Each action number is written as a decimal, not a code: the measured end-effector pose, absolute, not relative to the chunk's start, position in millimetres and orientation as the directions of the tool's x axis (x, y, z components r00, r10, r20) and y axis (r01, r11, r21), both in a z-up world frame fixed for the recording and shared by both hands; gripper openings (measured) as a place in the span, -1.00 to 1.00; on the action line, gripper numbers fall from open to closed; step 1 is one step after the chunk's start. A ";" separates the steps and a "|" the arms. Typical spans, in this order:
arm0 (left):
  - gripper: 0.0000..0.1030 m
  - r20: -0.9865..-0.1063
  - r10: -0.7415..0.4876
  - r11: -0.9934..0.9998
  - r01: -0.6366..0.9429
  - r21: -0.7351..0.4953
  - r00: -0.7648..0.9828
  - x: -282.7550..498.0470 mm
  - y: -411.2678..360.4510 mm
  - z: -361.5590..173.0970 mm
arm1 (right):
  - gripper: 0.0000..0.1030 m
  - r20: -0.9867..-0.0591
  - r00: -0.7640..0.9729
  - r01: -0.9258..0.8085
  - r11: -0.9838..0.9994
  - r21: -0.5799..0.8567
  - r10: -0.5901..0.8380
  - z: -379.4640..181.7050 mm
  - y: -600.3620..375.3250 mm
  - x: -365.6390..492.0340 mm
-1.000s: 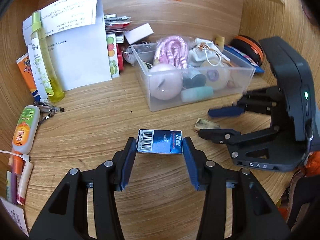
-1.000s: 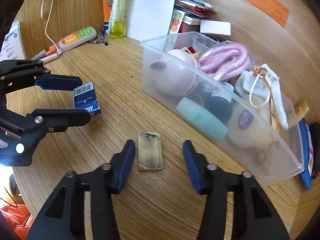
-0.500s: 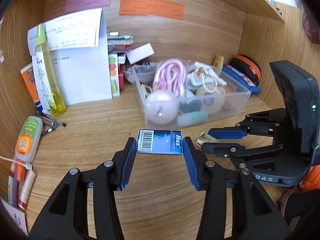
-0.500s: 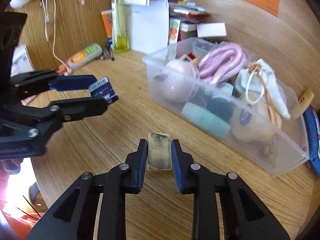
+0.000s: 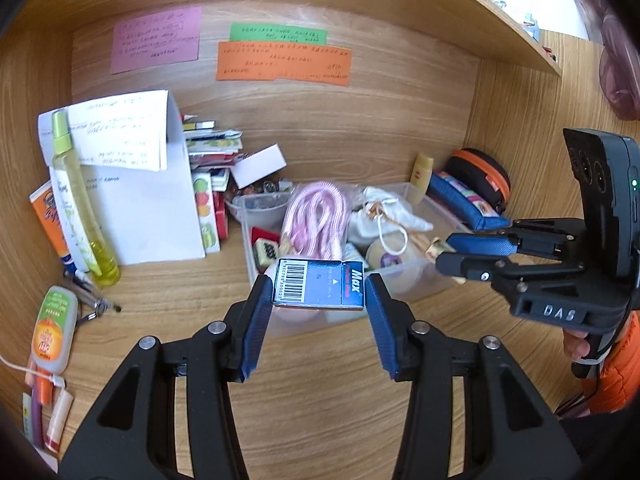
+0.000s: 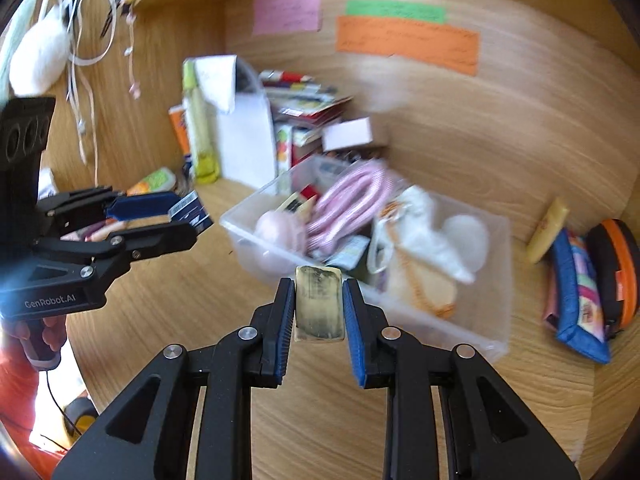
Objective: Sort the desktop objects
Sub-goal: 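Carry the blue card and tan block over the clear box with both tools, then open both tools to release the card and tan block into the box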
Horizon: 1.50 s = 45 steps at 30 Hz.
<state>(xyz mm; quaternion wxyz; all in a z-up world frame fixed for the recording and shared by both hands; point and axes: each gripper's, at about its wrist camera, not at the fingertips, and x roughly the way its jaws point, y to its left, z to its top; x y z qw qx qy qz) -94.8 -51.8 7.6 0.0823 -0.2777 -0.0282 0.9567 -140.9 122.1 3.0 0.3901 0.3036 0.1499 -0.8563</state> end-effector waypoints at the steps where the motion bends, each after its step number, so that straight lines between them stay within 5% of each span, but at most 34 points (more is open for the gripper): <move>1: -0.09 -0.525 0.175 -0.985 -0.143 -0.101 -0.833 -97.0 -50.0 8.6 | -0.57 -0.631 -0.517 0.754 -0.656 -0.016 -0.579 5.5 126.7 -143.7; 27: -0.09 -0.633 0.267 -0.960 -0.254 -0.114 -0.726 -189.8 -6.4 -29.4 | -0.57 -0.665 -0.565 0.633 -0.773 0.030 -0.489 -13.7 173.1 -227.6; 45: 0.03 -0.643 0.244 -0.968 -0.228 -0.110 -0.726 -195.2 -6.5 -29.2 | -0.53 -0.691 -0.584 0.639 -0.766 -0.068 -0.426 -25.2 164.4 -228.3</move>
